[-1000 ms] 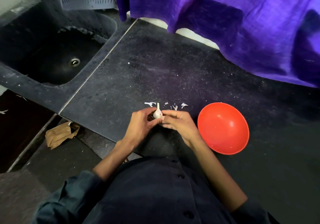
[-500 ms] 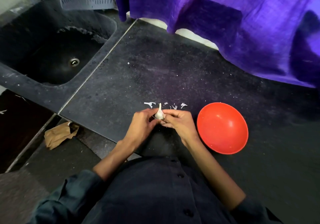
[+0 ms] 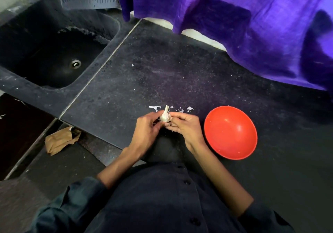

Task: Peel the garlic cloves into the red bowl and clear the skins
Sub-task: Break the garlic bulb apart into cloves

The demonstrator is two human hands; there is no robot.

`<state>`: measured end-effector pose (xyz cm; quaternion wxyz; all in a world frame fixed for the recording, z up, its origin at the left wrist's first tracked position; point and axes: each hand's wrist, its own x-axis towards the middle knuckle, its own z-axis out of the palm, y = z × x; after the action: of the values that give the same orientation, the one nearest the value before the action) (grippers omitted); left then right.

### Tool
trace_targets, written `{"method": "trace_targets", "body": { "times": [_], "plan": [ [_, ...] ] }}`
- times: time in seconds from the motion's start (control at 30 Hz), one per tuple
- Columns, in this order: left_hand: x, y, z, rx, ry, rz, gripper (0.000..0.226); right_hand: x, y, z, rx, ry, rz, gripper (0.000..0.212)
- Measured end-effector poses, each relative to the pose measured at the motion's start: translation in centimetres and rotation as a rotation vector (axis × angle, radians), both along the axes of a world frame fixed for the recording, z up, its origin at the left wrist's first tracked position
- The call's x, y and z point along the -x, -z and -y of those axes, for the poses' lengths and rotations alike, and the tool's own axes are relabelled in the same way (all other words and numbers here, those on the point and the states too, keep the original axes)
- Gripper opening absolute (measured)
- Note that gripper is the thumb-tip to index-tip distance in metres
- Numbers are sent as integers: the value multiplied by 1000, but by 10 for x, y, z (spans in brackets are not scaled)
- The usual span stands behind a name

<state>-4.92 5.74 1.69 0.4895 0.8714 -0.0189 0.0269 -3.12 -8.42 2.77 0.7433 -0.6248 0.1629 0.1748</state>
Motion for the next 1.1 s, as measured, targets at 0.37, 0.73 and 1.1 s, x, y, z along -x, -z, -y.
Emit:
{"method": "trace_targets", "body": {
  "times": [0.37, 0.73, 1.1],
  "plan": [
    [1, 0, 6, 570, 21, -270, 40, -3, 4, 13, -137, 16, -43, 14],
    [1, 15, 4, 631, -4, -395, 30, -7, 17, 14, 239, 1, 24, 17],
    [0, 17, 6, 615, -3, -423, 30, -9, 25, 23, 476, -135, 109, 21]
  ]
}}
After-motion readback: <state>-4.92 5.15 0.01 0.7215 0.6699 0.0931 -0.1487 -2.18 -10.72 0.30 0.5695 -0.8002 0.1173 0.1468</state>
